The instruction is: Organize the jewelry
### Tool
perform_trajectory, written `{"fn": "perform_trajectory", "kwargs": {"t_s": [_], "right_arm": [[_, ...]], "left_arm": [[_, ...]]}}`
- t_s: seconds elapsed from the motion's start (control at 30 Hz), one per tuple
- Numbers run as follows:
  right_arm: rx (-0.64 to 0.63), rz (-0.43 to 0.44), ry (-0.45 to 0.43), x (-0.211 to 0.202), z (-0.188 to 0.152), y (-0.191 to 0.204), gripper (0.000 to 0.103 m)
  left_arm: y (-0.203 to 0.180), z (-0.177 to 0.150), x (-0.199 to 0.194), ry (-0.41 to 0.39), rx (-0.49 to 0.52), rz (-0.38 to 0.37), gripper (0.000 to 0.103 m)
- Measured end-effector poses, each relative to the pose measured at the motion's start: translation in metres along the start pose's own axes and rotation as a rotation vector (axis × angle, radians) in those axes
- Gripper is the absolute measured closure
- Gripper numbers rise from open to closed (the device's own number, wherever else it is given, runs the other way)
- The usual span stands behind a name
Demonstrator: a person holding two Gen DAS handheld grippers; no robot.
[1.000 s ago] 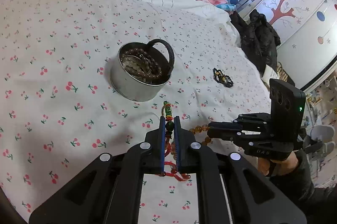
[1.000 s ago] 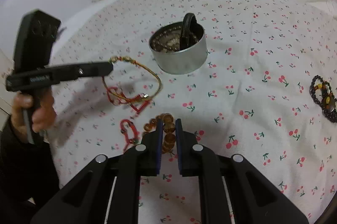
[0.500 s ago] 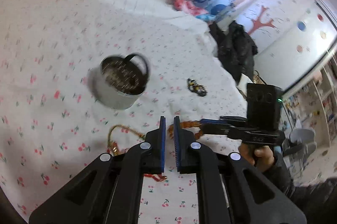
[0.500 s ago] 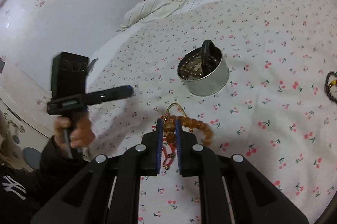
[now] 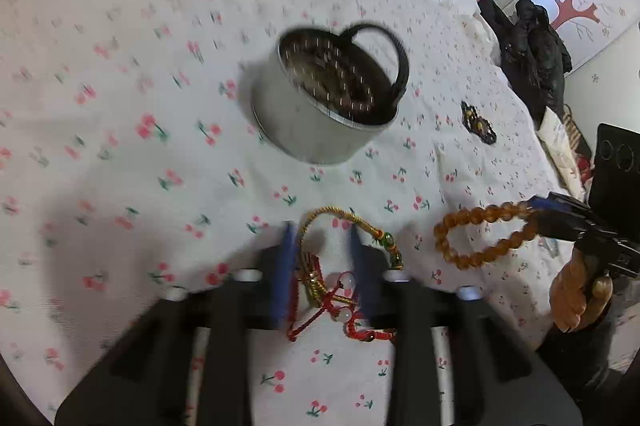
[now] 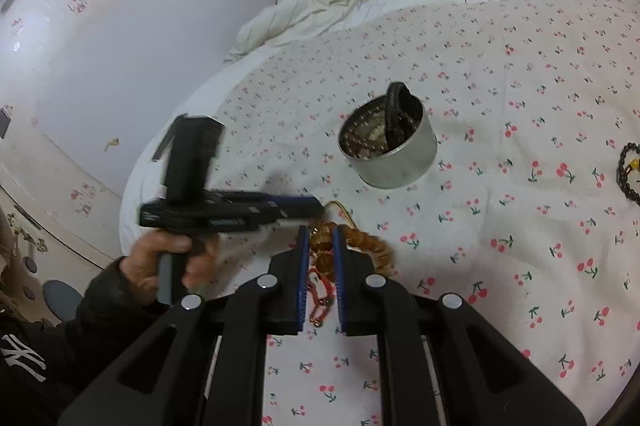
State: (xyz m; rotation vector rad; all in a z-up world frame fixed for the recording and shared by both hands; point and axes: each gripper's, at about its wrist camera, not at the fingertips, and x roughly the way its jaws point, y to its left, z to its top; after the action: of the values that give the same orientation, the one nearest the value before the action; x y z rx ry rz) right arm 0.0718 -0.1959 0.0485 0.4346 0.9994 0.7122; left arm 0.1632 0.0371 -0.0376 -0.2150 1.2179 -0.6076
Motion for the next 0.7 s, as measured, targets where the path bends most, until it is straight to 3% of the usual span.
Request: {"fn": "perform_trajectory", "kwargs": {"t_s": [0.1,0.13,0.17,0.2,0.3,0.43,0.47,0.5,0.53,0.57,0.6,0.67,0.7], "right_arm": [[0.001,0.008,-0.002,-0.001,0.001,0.0,0.09],[0.0,0.008,-0.001,-0.001,0.001,0.0,0.09],[0.0,0.008,-0.001,-0.001,0.001,0.0,0.09],[0.001,0.009,-0.003,-0.001,0.001,0.0,0.09],[0.007,0.011,-0.011,-0.003,0.002,-0.001,0.09],[0.014,0.026,-0.038,-0.011,0.004,-0.002,0.09],[0.014,0.028,-0.044,-0.013,0.004,-0.002,0.09],[0.016,0.028,-0.049,-0.014,0.005,-0.003,0.09],[0.019,0.03,-0.049,-0.014,0.005,-0.003,0.09],[0.024,0.033,-0.048,-0.014,0.005,-0.004,0.09],[0.027,0.033,-0.045,-0.013,0.004,-0.004,0.09],[0.019,0.029,-0.041,-0.012,0.004,-0.002,0.09],[0.018,0.03,-0.041,-0.012,0.005,-0.001,0.09]], "left_arm": [[-0.004,-0.001,0.012,0.022,0.035,0.032,0.06],[-0.007,-0.001,0.014,0.015,0.049,0.054,0.069],[-0.01,-0.001,0.014,0.017,0.063,0.066,0.096],[-0.015,-0.001,0.011,0.01,0.083,0.066,0.098],[-0.03,-0.001,-0.004,-0.019,0.117,0.026,0.1],[-0.056,-0.007,-0.055,-0.114,0.148,-0.193,0.1],[-0.059,-0.007,-0.061,-0.119,0.166,-0.177,0.1],[-0.058,-0.008,-0.057,-0.105,0.202,-0.023,0.1],[-0.056,-0.005,-0.047,-0.088,0.177,0.006,0.1],[-0.045,-0.006,-0.044,-0.072,0.112,-0.06,0.1],[-0.046,-0.009,-0.049,-0.082,0.108,-0.116,0.1],[-0.058,-0.009,-0.061,-0.105,0.159,-0.111,0.1],[-0.054,-0.009,-0.066,-0.118,0.134,-0.169,0.1]]}}
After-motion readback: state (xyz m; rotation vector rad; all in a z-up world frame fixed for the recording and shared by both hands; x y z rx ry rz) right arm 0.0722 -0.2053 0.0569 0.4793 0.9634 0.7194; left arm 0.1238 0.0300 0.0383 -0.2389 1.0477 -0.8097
